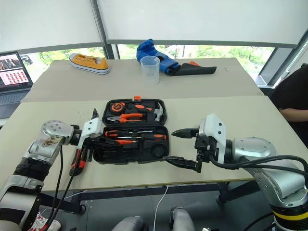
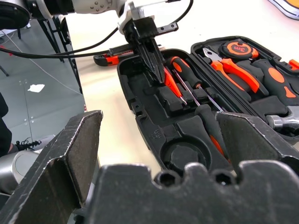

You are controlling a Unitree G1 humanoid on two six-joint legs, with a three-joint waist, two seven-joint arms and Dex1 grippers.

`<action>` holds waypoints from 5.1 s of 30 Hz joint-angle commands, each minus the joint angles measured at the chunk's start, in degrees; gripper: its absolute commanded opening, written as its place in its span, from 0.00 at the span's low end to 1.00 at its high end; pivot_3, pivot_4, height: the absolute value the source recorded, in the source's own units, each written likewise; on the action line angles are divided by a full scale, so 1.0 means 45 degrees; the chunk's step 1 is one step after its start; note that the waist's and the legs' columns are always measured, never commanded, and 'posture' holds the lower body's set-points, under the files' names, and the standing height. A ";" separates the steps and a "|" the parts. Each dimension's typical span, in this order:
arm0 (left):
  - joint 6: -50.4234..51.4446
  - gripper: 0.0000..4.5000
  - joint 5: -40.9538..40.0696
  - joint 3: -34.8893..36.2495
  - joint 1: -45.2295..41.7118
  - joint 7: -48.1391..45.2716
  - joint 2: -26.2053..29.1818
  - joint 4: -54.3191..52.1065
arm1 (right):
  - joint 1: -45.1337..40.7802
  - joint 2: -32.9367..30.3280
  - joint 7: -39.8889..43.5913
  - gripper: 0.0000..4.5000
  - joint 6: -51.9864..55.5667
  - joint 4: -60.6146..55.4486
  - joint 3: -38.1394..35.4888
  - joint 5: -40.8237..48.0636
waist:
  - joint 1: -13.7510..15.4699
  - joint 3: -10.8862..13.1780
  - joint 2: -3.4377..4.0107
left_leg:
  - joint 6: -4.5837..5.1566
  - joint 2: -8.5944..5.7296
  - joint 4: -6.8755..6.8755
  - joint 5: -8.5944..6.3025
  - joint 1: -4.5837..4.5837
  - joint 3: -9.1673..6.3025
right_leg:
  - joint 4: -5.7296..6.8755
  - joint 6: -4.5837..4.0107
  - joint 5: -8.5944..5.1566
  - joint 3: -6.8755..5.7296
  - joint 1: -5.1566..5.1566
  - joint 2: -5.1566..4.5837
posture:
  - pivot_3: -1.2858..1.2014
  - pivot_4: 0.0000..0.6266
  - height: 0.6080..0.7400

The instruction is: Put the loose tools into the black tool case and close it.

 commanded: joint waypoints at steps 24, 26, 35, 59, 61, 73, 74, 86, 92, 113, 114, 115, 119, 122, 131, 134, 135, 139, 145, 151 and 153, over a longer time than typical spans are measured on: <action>-0.1400 0.02 0.0372 0.0501 0.0064 0.0544 0.0008 0.1296 | -0.0067 -0.0013 0.0015 1.00 -0.0126 0.0102 -0.0215 0.0135 | 0.0002 -0.0001 0.0001 | 0.0000 0.0000 -0.0001 0.0000 0.0004 0.0000 | -0.0001 0.0000 0.0000 0.0003 0.0005 -0.0006 | 0.52 0.24 0.88; -0.1147 0.02 0.0233 0.0834 0.0232 0.0710 0.0282 0.1185 | -0.0300 0.0069 0.0097 1.00 -0.0200 0.0269 -0.0042 0.0063 | -0.0021 -0.0001 0.0001 | 0.0000 0.0002 -0.0002 0.0000 0.0006 0.0000 | 0.0000 0.0000 0.0000 0.0004 0.0005 -0.0003 | 0.52 0.24 0.88; 0.3870 0.50 -0.2475 0.5108 0.2734 0.2555 0.2336 -0.3310 | -0.2278 0.0768 0.0938 1.00 -0.0598 0.1572 0.1233 -0.0446 | -0.0120 0.0002 -0.0003 | -0.0001 0.0022 -0.0012 -0.0002 -0.0010 0.0006 | -0.0003 -0.0002 0.0000 0.0011 -0.0029 0.0038 | 0.52 0.24 0.88; 1.4526 0.98 -0.4920 0.9296 0.7606 1.0165 0.1094 -1.0499 | -0.3729 0.2152 0.3063 1.00 -0.1885 0.3140 0.2854 -0.1829 | -0.0033 -0.0004 -0.0019 | -0.0029 -0.0007 -0.0110 -0.0020 0.0128 -0.0007 | -0.0003 -0.0039 0.0014 -0.0008 0.0022 0.0049 | 0.52 0.24 0.88; 1.5733 0.98 -0.4894 0.8680 0.6672 1.1022 0.0804 -1.0526 | -0.3658 0.2170 0.2987 1.00 -0.1850 0.3040 0.2779 -0.1807 | -0.0154 -0.0006 -0.0016 | -0.0040 -0.0003 -0.0117 -0.0024 0.0154 -0.0006 | -0.0001 -0.0045 0.0012 0.0002 0.0019 0.0053 | 0.52 0.24 0.88; 1.8113 0.93 -0.4450 0.7083 0.5537 1.2646 0.0256 -0.9215 | -0.3212 0.1957 0.2368 1.00 -0.1606 0.2460 0.2333 -0.1729 | -0.0306 -0.0006 -0.0015 | -0.0061 -0.0002 -0.0133 -0.0036 0.0178 -0.0006 | -0.0002 -0.0059 0.0006 0.0002 0.0020 0.0057 | 0.52 0.24 0.88; 1.8247 0.87 -0.4455 0.6994 0.5617 1.2642 0.0267 -0.9149 | -0.3177 0.1960 0.2313 1.00 -0.1607 0.2379 0.2315 -0.1725 | -0.0309 -0.0006 -0.0015 | -0.0062 -0.0003 -0.0133 -0.0036 0.0187 -0.0006 | -0.0002 -0.0059 0.0006 0.0006 0.0028 0.0056 | 0.52 0.24 0.88; 1.5406 0.34 -0.3775 0.7261 0.5402 1.1769 0.2139 -0.6964 | -0.2737 0.1461 0.2435 1.00 -0.0752 0.1646 0.1732 -0.0493 | -0.0390 -0.0009 -0.0008 | -0.0176 0.0018 -0.0238 -0.0085 0.0389 0.0015 | -0.0009 -0.0077 -0.0021 0.0039 0.0186 0.0060 | 0.52 0.24 0.88; 1.0027 0.34 -0.4900 0.6076 0.3974 0.5777 0.3976 -0.7222 | -0.2354 0.0994 0.2440 1.00 -0.0729 0.1268 0.1660 -0.0569 | -0.0073 -0.0001 -0.0022 | -0.0204 0.0066 -0.0269 -0.0073 0.0350 0.0006 | -0.0022 -0.0106 -0.0037 -0.0011 0.0175 0.0061 | 0.52 0.24 0.88; 0.2958 0.34 -0.0316 -0.2440 -0.1318 -0.1590 0.1949 -0.2995 | 0.0016 0.0522 0.0548 1.00 -0.0601 -0.0747 0.0691 -0.0780 | -0.0047 0.0001 -0.0020 | -0.0050 0.0085 -0.0200 -0.0047 0.0234 0.0002 | -0.0091 -0.0106 -0.0029 -0.0020 0.0149 0.0066 | 0.52 0.24 0.88; 0.2918 0.34 -0.0227 -0.2484 -0.1356 -0.1646 0.1838 -0.2855 | 0.0059 0.0516 0.0493 1.00 -0.0605 -0.0779 0.0670 -0.0779 | -0.0039 0.0001 -0.0020 | -0.0044 0.0085 -0.0194 -0.0051 0.0232 0.0001 | -0.0091 -0.0106 -0.0029 -0.0021 0.0148 0.0066 | 0.52 0.24 0.88; 0.2820 0.34 -0.0115 -0.2520 -0.1357 -0.1676 0.1746 -0.2727 | 0.0100 0.0506 0.0424 1.00 -0.0601 -0.0827 0.0645 -0.0769 | -0.0029 0.0001 -0.0020 | -0.0040 0.0085 -0.0189 -0.0053 0.0230 0.0001 | -0.0092 -0.0106 -0.0029 -0.0022 0.0148 0.0065 | 0.52 0.24 0.88; 0.3109 0.34 -0.0107 -0.2443 -0.1395 -0.1747 0.1330 -0.2349 | 0.0166 0.0508 0.0203 1.00 -0.0572 -0.0933 0.0576 -0.0739 | -0.0030 0.0001 -0.0020 | -0.0027 0.0085 -0.0169 -0.0060 0.0224 0.0001 | -0.0091 -0.0103 -0.0028 -0.0022 0.0148 0.0065 | 0.52 0.24 0.88; 0.3404 0.34 -0.0161 -0.2279 -0.1387 -0.1698 0.1114 -0.2322 | 0.0177 0.0528 0.0111 1.00 -0.0554 -0.0967 0.0577 -0.0725 | -0.0020 0.0001 -0.0020 | -0.0026 0.0085 -0.0157 -0.0061 0.0222 0.0001 | -0.0088 -0.0103 -0.0027 -0.0021 0.0149 0.0065 | 0.52 0.24 0.88; 0.3443 0.99 -0.0550 -0.1214 -0.1135 -0.1432 0.1232 -0.2478 | 0.0139 0.0502 0.0116 1.00 -0.0596 -0.0900 0.0598 -0.0656 | -0.0017 0.0002 -0.0021 | -0.0020 0.0085 -0.0132 -0.0065 0.0215 0.0000 | -0.0077 -0.0096 -0.0024 -0.0021 0.0149 0.0066 | 0.52 0.24 0.88; 0.3163 0.99 -0.0701 -0.0680 -0.0964 -0.1316 0.1435 -0.2370 | 0.0110 0.0464 0.0254 1.00 -0.0683 -0.0760 0.0588 -0.0703 | -0.0024 0.0002 -0.0021 | -0.0020 0.0085 -0.0132 -0.0066 0.0215 0.0000 | -0.0077 -0.0096 -0.0024 -0.0022 0.0148 0.0066 | 0.52 0.24 0.88; 0.3111 0.99 -0.0714 -0.0602 -0.0924 -0.1299 0.1457 -0.2361 | 0.0109 0.0460 0.0278 1.00 -0.0697 -0.0741 0.0586 -0.0712 | -0.0029 0.0002 -0.0021 | -0.0021 0.0085 -0.0132 -0.0066 0.0215 -0.0001 | -0.0077 -0.0096 -0.0024 -0.0022 0.0148 0.0066 | 0.52 0.24 0.88; 0.2749 0.73 -0.0621 -0.0449 -0.0687 -0.1447 0.1564 -0.2397 | -0.0041 0.0462 0.0433 1.00 -0.0813 -0.0517 0.0693 -0.0823 | -0.0018 0.0002 -0.0021 | -0.0021 0.0086 -0.0132 -0.0066 0.0216 -0.0001 | -0.0080 -0.0096 -0.0024 -0.0023 0.0148 0.0065 | 0.52 0.24 0.88; 0.1949 0.26 -0.0457 -0.0643 -0.0439 -0.1602 0.1395 -0.2314 | -0.0503 0.0560 0.0631 1.00 -0.0894 -0.0077 0.0910 -0.0998 | -0.0009 0.0002 -0.0021 | -0.0022 0.0085 -0.0127 -0.0066 0.0214 0.0001 | -0.0081 -0.0093 -0.0022 -0.0023 0.0149 0.0064 | 0.52 0.24 0.88; 0.1675 0.01 0.0092 -0.0982 -0.0425 -0.1277 0.1160 -0.2159 | -0.0636 0.0538 0.0676 1.00 -0.0783 -0.0046 0.0875 -0.0938 | 0.0008 0.0002 -0.0021 | -0.0019 0.0086 -0.0127 -0.0067 0.0210 0.0000 | -0.0083 -0.0093 -0.0022 -0.0024 0.0149 0.0064 | 0.52 0.24 0.88; 0.1701 0.01 0.0130 -0.1120 -0.0330 -0.1536 0.1219 -0.2280 | -0.0615 0.0523 0.0649 1.00 -0.0740 -0.0079 0.0840 -0.0906 | 0.0000 0.0002 -0.0021 | -0.0019 0.0086 -0.0127 -0.0068 0.0210 0.0000 | -0.0083 -0.0093 -0.0021 -0.0023 0.0149 0.0064 | 0.52 0.24 0.88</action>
